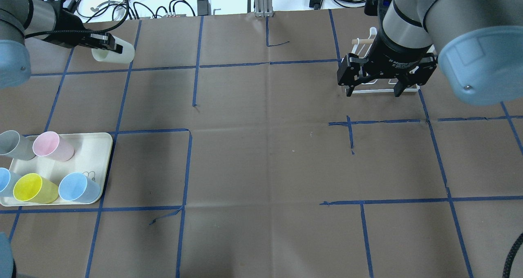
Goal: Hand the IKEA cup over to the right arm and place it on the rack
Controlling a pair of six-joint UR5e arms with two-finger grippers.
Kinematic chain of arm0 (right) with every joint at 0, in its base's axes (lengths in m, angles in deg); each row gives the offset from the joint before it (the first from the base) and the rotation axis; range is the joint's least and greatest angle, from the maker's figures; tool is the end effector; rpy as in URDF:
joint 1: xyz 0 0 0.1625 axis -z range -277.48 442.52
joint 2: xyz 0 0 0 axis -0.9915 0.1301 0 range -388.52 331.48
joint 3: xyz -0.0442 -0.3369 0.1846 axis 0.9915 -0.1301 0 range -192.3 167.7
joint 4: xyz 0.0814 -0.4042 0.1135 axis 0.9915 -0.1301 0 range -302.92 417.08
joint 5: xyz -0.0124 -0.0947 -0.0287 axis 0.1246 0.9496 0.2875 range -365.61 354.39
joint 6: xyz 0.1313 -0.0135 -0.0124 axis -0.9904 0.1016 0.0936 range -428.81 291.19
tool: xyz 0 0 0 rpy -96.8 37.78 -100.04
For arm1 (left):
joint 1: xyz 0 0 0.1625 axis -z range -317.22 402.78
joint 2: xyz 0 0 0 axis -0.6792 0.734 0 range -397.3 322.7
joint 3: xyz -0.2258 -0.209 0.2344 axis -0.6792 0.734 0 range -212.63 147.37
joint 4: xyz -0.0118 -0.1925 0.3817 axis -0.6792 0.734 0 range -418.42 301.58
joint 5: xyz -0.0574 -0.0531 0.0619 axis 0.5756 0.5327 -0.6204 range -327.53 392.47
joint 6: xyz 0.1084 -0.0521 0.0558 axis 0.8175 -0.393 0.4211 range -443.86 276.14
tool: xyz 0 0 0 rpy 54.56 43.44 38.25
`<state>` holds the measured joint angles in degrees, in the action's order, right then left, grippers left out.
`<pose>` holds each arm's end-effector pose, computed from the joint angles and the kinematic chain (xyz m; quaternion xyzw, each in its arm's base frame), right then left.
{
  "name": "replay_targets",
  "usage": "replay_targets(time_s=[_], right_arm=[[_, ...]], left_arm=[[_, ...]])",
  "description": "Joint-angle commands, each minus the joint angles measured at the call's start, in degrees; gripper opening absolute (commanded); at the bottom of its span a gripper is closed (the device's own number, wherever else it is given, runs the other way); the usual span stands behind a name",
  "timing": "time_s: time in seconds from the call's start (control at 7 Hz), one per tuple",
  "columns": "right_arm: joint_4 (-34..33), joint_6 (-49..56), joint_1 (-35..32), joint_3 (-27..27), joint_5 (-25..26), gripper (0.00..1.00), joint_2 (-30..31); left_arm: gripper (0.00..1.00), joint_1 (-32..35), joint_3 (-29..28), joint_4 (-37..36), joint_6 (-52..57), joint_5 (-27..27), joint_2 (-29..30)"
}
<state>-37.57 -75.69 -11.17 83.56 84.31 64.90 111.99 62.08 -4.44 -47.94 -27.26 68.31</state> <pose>0.1647 -0.4781 0.4025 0.0278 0.9994 -0.0191 0.0024 0.0301 -0.6433 0.3106 -0.1613 -0.9432 0.2389 0.1650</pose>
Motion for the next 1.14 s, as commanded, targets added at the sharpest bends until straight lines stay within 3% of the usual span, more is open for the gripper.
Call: replay_targets(time_s=[0.0,0.29,0.43,0.71,1.0], right_arm=[[-1.7,-0.1,0.0,0.1,-0.9,1.0,-0.1],[-5.3,-0.1,0.0,0.2,-4.4,1.0,-0.2],[-9.3,-0.1,0.0,0.7,-8.8,1.0,-0.5],[-25.9,-5.6,0.0,8.1,-15.4,1.0,-0.8],[-45.5,-21.2,0.0,17.1,-26.2,1.0,-0.9]], left_arm=[[0.0,4.0,2.1,-11.0,4.8,8.9,0.2],[0.0,5.6,11.0,-27.9,4.6,16.4,0.1],[0.0,5.7,16.4,-38.1,4.2,19.1,0.6],[0.0,8.1,22.1,-50.1,1.1,21.2,1.5],[0.0,13.7,22.4,-58.3,-12.3,20.3,2.1]])
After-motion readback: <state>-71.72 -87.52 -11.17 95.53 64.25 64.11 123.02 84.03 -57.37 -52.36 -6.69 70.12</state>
